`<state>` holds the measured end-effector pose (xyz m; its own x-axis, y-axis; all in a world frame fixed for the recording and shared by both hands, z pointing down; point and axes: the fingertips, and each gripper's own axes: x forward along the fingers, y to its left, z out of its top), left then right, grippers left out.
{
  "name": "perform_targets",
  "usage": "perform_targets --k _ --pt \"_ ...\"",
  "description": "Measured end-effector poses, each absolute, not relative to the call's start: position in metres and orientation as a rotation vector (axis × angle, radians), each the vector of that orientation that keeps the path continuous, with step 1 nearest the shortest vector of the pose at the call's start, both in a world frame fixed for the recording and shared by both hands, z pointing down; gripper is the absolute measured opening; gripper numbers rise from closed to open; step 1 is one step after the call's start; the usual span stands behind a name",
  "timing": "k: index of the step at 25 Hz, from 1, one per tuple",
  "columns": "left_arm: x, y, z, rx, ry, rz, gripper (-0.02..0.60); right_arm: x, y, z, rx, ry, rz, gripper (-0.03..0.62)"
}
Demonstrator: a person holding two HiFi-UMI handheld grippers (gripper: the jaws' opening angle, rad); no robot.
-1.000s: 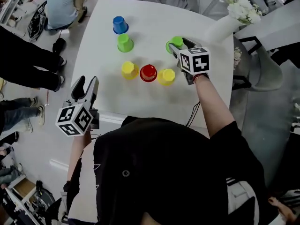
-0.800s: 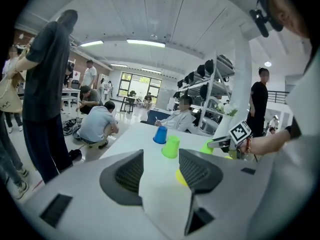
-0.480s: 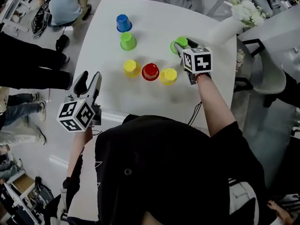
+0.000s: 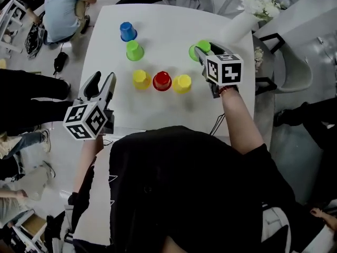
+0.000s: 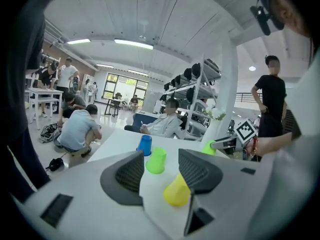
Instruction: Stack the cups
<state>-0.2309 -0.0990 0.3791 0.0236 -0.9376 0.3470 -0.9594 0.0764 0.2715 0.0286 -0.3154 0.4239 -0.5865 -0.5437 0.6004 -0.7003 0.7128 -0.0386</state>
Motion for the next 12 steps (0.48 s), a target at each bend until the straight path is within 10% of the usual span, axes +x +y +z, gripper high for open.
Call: perform_targets --k 12 --pt "-0.207 -0.149 0.364 2.065 -1.796 0.039 0.221 0.029 -0.264 0.35 0.992 -2.523 0.384 0.227"
